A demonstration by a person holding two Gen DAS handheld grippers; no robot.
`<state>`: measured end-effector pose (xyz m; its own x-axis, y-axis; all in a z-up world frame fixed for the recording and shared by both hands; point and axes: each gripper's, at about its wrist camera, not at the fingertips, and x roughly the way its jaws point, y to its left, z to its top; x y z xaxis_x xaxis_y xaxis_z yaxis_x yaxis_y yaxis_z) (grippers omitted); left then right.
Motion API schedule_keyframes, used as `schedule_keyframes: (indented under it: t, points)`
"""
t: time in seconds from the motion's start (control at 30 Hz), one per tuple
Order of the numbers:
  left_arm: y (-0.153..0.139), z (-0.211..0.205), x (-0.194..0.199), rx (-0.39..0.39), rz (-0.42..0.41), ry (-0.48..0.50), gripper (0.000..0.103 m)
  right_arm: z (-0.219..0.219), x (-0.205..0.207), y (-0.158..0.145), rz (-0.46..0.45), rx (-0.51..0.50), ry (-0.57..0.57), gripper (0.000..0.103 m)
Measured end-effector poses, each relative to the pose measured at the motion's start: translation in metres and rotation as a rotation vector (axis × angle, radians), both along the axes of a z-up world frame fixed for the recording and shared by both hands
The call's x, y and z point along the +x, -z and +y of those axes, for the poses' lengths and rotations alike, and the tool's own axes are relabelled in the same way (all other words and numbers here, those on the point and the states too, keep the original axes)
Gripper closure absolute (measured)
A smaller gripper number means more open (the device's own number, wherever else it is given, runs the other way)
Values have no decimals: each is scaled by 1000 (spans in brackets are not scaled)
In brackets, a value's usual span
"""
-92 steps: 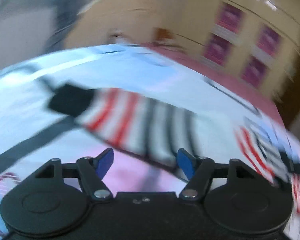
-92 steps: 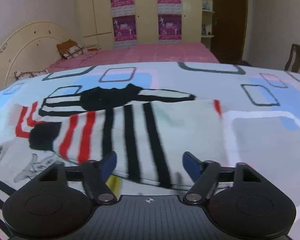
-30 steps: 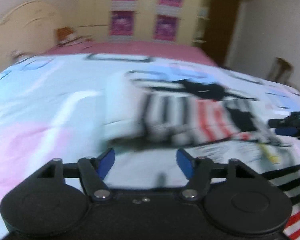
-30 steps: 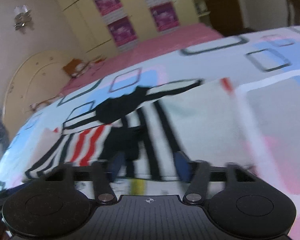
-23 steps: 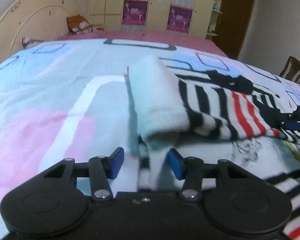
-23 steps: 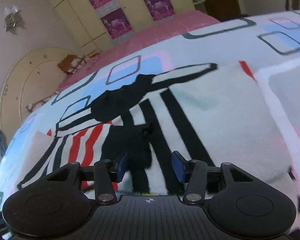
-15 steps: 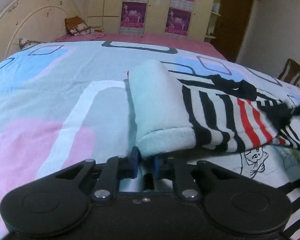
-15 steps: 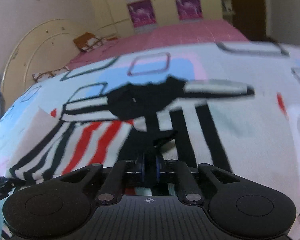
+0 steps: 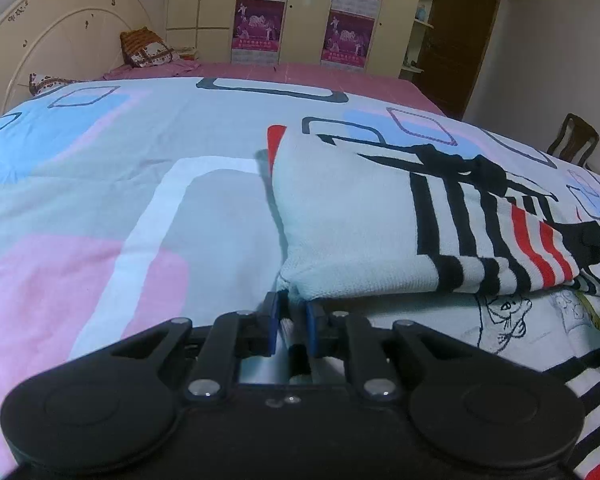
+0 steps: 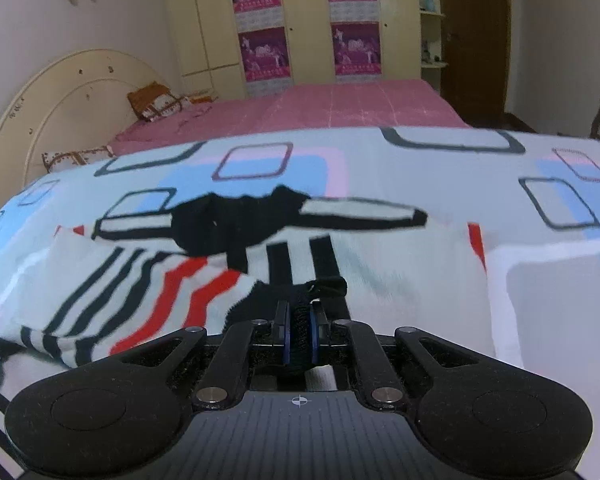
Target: Fold small clothes
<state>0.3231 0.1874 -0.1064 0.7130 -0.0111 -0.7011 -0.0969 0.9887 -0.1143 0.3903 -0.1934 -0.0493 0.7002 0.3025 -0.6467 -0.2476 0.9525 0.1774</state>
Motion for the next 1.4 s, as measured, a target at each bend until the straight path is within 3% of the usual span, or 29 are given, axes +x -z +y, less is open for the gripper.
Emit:
schedule_keyframes:
  t: [0.17,0.2,0.23,0.27,0.3,0.33,0.47,0.53,0.6,0.63,0.7,0.77,0.93,1.07,1.13,1.17,1.23,1.3,1.37,1.4]
  points:
    - [-2,1,5,14,26,37,88,3,2,13,73,-20,11,94]
    - [-4,1,5,15,35,57,85,1,4,16,86,-16,18,94]
    - [-9,5,2,-5,43,71,74,-1,2,14,90,-3,27,93]
    - [-15,9,-3,-38,34,69,62,-5,0,9,87,5,43,84]
    - [-22,13,-11,-63,10,59,58,-9,-5,1,65,-2,75,64]
    - [-32,15,-20,-77,-31,55,57,-13,-13,-7,24,-4,102,54]
    - [-46,-10,-10,-58,-107,96,57,-10,-19,-18,-18,21,73,59]
    - [-34,-23,9,-93,-81,114,57,4,-12,-9,4,9,34,77]
    - [-7,-31,28,-125,8,129,55,18,-3,10,67,-48,23,78]
    - [-1,-33,30,-125,1,144,54,24,0,22,107,-102,30,79]
    - [-10,-31,36,-139,28,151,53,27,0,15,104,-133,41,78]
    - [-20,-24,45,-149,-14,151,52,21,-1,1,45,-102,49,78]
    - [-24,-22,110,-80,-57,165,51,23,41,-2,32,-72,33,78]
    - [2,-10,167,-10,11,122,47,35,78,13,74,-70,-1,78]
    - [12,6,170,-47,-19,99,48,30,93,28,98,-168,72,78]
    - [11,11,170,-70,-25,95,48,26,94,27,100,-152,91,78]
    - [8,12,164,-45,-25,113,49,27,89,20,101,-162,98,78]
    - [-1,11,152,-45,-40,74,50,32,77,10,57,-154,108,78]
    - [-15,-2,140,-50,-86,92,46,41,64,-2,20,-94,82,64]
    - [-21,-14,136,-48,-103,120,45,51,59,-7,7,-62,48,43]
